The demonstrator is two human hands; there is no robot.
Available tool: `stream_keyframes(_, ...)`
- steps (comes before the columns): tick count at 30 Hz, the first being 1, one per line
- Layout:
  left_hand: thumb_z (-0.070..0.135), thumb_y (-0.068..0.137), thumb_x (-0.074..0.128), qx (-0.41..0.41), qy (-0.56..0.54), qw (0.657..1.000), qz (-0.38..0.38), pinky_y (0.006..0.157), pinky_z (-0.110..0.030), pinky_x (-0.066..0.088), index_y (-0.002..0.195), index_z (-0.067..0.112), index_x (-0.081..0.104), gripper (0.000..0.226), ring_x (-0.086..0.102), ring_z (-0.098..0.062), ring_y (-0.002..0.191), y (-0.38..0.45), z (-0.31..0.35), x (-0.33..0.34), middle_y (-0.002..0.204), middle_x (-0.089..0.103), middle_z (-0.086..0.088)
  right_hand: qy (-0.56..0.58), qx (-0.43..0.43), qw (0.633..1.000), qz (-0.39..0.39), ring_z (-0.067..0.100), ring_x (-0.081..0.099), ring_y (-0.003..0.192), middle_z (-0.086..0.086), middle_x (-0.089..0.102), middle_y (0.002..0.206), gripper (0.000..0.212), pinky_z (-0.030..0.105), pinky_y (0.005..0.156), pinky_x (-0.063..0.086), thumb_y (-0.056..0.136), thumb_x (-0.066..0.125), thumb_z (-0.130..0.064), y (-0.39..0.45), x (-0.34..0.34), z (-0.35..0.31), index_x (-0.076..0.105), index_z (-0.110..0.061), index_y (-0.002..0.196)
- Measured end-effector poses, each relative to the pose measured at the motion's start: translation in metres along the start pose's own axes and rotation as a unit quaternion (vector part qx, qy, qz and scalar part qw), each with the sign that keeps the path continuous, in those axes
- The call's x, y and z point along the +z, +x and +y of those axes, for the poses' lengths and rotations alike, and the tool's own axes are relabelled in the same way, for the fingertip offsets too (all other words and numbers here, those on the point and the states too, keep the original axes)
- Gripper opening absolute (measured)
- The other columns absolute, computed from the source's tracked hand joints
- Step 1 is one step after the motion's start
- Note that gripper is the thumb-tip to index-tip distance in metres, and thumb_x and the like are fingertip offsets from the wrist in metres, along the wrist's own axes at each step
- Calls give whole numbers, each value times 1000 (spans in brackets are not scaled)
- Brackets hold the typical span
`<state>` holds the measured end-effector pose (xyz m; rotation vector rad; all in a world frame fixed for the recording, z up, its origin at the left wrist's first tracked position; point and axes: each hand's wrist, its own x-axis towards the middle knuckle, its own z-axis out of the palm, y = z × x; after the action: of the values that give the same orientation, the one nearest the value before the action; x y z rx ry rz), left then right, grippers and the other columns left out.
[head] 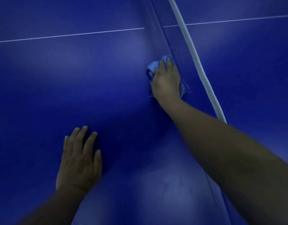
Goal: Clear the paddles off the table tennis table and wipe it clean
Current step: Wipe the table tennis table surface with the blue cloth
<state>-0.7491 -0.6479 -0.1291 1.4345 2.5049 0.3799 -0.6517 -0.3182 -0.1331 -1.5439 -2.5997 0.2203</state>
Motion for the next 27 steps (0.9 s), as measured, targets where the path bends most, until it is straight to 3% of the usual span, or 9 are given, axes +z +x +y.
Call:
stream_keyframes(4, 35, 94, 34, -3, -1, 1000, -7, 125, -43, 1, 138, 1, 52, 58, 25, -38, 146, 3, 1, 0, 153, 36, -18, 2, -21, 1000, -5, 35, 30, 146, 20, 33, 157, 50, 41, 121, 24, 105, 33, -26, -110, -10, 43, 39, 1, 147)
stream_keyframes(7, 36, 95, 33, -5, 4, 1000, -22, 124, -44, 1, 138, 1, 52, 59, 24, -37, 146, 1, 0, 0, 153, 35, -18, 24, 24, 998, -44, 39, 47, 134, 25, 36, 154, 60, 39, 106, 38, 100, 25, -32, -167, -27, 53, 44, 5, 144)
stream_keyframes(10, 36, 95, 33, 3, 14, 1000, -24, 123, -48, 5, 138, 2, 52, 58, 25, -38, 146, 0, 0, 1, 154, 35, -19, 79, 82, 993, -28, 35, 52, 126, 17, 40, 153, 56, 46, 94, 51, 107, 27, -33, -105, -33, 30, 29, -3, 154)
stream_keyframes(13, 40, 100, 28, 5, 14, 1000, -14, 122, -50, 9, 138, 2, 51, 59, 27, -38, 146, 0, -3, 2, 154, 36, -19, 138, 122, 982, -30, 25, 47, 124, 7, 48, 141, 49, 40, 102, 36, 109, 22, -32, -4, -29, 11, 27, -16, 155)
stream_keyframes(15, 44, 103, 17, 8, 25, 1000, -16, 121, -51, 10, 139, 3, 49, 63, 27, -38, 146, -1, -3, 3, 155, 35, -19, 150, 133, 979, -27, 28, 31, 142, 14, 32, 156, 50, 37, 112, 19, 108, 24, -24, 55, -25, -3, 23, -8, 156)
stream_keyframes(17, 45, 104, 13, 14, 26, 999, -18, 120, -52, 11, 140, 4, 46, 64, 27, -38, 146, 0, -5, 4, 155, 35, -20, 140, 108, 984, -30, 31, 27, 145, 18, 26, 159, 51, 35, 113, 19, 106, 29, -18, 90, -15, -22, 23, -3, 154)
stream_keyframes(22, 44, 104, 14, 22, 26, 999, -6, 120, -52, 11, 138, 2, 48, 64, 29, -38, 145, 2, -6, 4, 153, 37, -21, 29, -122, 992, 7, 43, 34, 140, 24, 38, 153, 52, 45, 117, 26, 100, 29, -21, 24, 10, -25, 43, 6, 142)
stream_keyframes(24, 44, 104, 16, 26, 29, 999, 1, 120, -53, 12, 137, 1, 52, 65, 29, -39, 144, 2, -7, 4, 153, 38, -21, 20, -118, 993, -21, 42, 27, 145, 21, 33, 157, 52, 46, 118, 25, 102, 31, -24, -16, 11, -9, 41, 1, 147)
stream_keyframes(27, 44, 104, 17, 28, 28, 999, 7, 119, -55, 14, 138, 2, 49, 62, 30, -38, 145, 2, -7, 6, 153, 38, -21, 10, -69, 997, -15, 40, 27, 145, 24, 28, 158, 58, 43, 120, 20, 100, 18, -25, 28, 4, -9, 37, 2, 148)
